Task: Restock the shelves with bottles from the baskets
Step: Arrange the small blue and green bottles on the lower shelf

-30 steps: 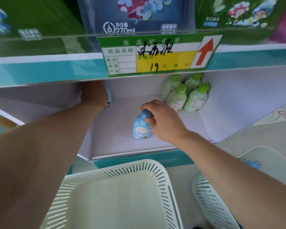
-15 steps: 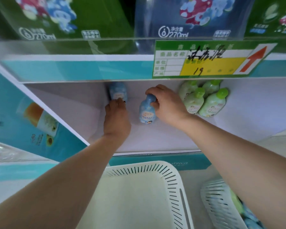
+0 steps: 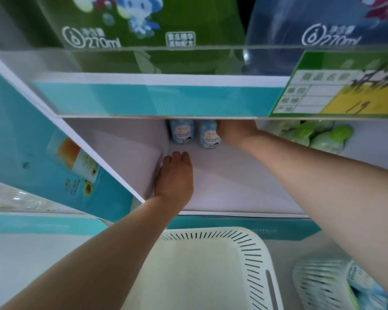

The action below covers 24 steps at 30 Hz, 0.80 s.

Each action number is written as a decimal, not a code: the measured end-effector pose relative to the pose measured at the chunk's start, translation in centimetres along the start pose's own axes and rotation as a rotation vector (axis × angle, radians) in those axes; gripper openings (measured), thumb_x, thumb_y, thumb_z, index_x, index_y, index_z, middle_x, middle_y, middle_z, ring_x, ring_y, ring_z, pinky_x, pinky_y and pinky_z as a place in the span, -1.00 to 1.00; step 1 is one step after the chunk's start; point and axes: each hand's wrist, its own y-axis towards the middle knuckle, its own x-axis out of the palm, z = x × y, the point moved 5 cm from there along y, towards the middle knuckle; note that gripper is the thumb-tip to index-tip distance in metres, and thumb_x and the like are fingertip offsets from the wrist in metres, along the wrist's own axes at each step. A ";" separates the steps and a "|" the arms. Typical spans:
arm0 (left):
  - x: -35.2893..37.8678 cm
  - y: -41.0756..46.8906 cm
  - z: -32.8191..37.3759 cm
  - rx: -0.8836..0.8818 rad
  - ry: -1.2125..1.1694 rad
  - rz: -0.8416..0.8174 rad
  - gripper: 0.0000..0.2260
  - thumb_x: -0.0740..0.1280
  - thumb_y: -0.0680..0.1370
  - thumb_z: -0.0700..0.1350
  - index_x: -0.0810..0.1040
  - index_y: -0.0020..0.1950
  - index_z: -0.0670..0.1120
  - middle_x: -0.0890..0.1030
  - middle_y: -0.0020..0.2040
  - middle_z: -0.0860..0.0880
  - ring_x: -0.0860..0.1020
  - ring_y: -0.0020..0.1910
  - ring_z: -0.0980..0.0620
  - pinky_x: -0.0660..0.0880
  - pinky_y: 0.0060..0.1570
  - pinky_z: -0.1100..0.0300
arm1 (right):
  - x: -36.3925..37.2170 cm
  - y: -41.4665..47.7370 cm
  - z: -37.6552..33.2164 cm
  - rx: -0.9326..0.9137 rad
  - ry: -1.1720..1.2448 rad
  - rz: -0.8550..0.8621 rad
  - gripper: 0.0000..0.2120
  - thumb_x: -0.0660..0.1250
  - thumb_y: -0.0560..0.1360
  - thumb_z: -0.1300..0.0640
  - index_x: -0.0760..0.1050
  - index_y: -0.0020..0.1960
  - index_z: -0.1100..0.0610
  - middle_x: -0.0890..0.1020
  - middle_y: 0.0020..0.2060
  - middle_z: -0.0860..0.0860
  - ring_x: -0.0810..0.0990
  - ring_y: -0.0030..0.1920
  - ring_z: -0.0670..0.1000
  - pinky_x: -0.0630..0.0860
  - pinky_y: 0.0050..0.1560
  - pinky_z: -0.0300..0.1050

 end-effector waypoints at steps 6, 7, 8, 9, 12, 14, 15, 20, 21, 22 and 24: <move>0.1 0.0 0.0 0.033 0.005 0.006 -0.64 0.29 0.53 -0.11 0.31 0.29 -0.14 0.43 0.20 -0.13 0.44 0.17 -0.09 0.38 0.13 0.12 | -0.3 0.8 -0.2 -0.006 -0.078 -0.037 -0.69 0.05 0.61 0.23 0.38 0.32 0.21 0.41 0.35 0.15 0.34 0.35 0.14 0.26 0.32 -0.09; 0.1 0.0 0.0 0.034 0.005 0.005 -0.64 0.29 0.53 -0.11 0.31 0.29 -0.14 0.43 0.21 -0.13 0.44 0.17 -0.09 0.38 0.13 0.12 | -0.3 0.9 -0.2 -0.003 -0.077 -0.037 -0.69 0.04 0.62 0.23 0.39 0.31 0.22 0.42 0.34 0.15 0.34 0.35 0.14 0.26 0.32 -0.07; 0.1 0.0 0.0 0.034 0.004 0.004 -0.64 0.29 0.53 -0.11 0.31 0.29 -0.14 0.43 0.21 -0.13 0.43 0.17 -0.09 0.38 0.12 0.12 | -0.2 0.9 -0.2 -0.001 -0.066 -0.043 -0.69 0.04 0.62 0.22 0.39 0.31 0.22 0.42 0.33 0.15 0.35 0.34 0.14 0.28 0.33 -0.06; 0.1 -0.1 0.0 0.033 0.002 0.002 -0.63 0.30 0.53 -0.12 0.31 0.29 -0.14 0.43 0.21 -0.13 0.43 0.17 -0.10 0.38 0.12 0.12 | 0.0 1.0 -0.2 0.000 -0.049 -0.042 -0.69 0.05 0.62 0.21 0.40 0.31 0.22 0.43 0.33 0.15 0.36 0.34 0.14 0.29 0.35 -0.05; -0.1 -0.1 -0.1 0.039 0.006 -0.002 -0.63 0.30 0.53 -0.12 0.31 0.29 -0.14 0.43 0.21 -0.13 0.43 0.18 -0.10 0.38 0.12 0.12 | -0.2 1.1 -0.5 -0.003 0.004 0.035 -0.70 0.09 0.62 0.17 0.39 0.32 0.18 0.42 0.35 0.13 0.35 0.35 0.13 0.29 0.37 -0.05; -0.2 -0.1 -0.1 0.035 0.001 -0.010 -0.62 0.30 0.52 -0.12 0.30 0.30 -0.14 0.43 0.21 -0.13 0.43 0.18 -0.09 0.40 0.11 0.12 | -0.2 0.9 -0.5 -0.017 -0.014 0.029 -0.70 0.10 0.62 0.15 0.39 0.32 0.18 0.43 0.34 0.13 0.36 0.35 0.13 0.30 0.35 -0.05; -0.2 -0.1 0.0 0.035 -0.002 -0.011 -0.61 0.30 0.52 -0.12 0.30 0.30 -0.14 0.43 0.21 -0.13 0.43 0.18 -0.09 0.40 0.11 0.11 | 0.0 0.7 -0.4 -0.018 -0.041 -0.003 -0.69 0.10 0.63 0.15 0.39 0.33 0.18 0.42 0.34 0.14 0.36 0.35 0.14 0.31 0.34 -0.05; -0.6 -0.2 0.3 0.035 -0.028 -0.042 -0.62 0.29 0.52 -0.15 0.31 0.31 -0.14 0.43 0.22 -0.12 0.42 0.20 -0.10 0.37 0.17 0.12 | -1.3 -2.1 0.3 -0.024 -0.095 0.018 -0.61 0.21 0.57 0.16 0.33 0.38 0.15 0.41 0.36 0.16 0.39 0.33 0.19 0.38 0.23 -0.04; -0.8 -0.3 0.4 0.029 -0.052 -0.059 -0.62 0.29 0.52 -0.17 0.31 0.32 -0.15 0.42 0.22 -0.13 0.41 0.21 -0.11 0.36 0.19 0.11 | -1.7 -3.1 0.4 -0.059 -0.107 0.031 -0.57 0.24 0.55 0.17 0.30 0.41 0.13 0.41 0.36 0.16 0.41 0.32 0.21 0.40 0.22 -0.01; -1.0 -0.4 0.6 0.025 -0.078 -0.074 -0.61 0.29 0.52 -0.18 0.31 0.32 -0.15 0.42 0.23 -0.13 0.40 0.21 -0.11 0.36 0.20 0.11 | -2.1 -4.3 0.6 -0.100 -0.121 0.032 -0.54 0.25 0.53 0.18 0.29 0.42 0.11 0.41 0.35 0.16 0.43 0.30 0.22 0.44 0.20 0.02; -1.6 -0.7 1.4 0.035 -0.109 -0.090 -0.62 0.28 0.52 -0.21 0.31 0.32 -0.16 0.42 0.23 -0.15 0.39 0.22 -0.12 0.36 0.22 0.09 | -2.9 -6.7 1.3 -0.145 -0.153 0.003 -0.54 0.27 0.52 0.19 0.33 0.40 0.11 0.44 0.28 0.16 0.47 0.22 0.22 0.48 0.13 0.06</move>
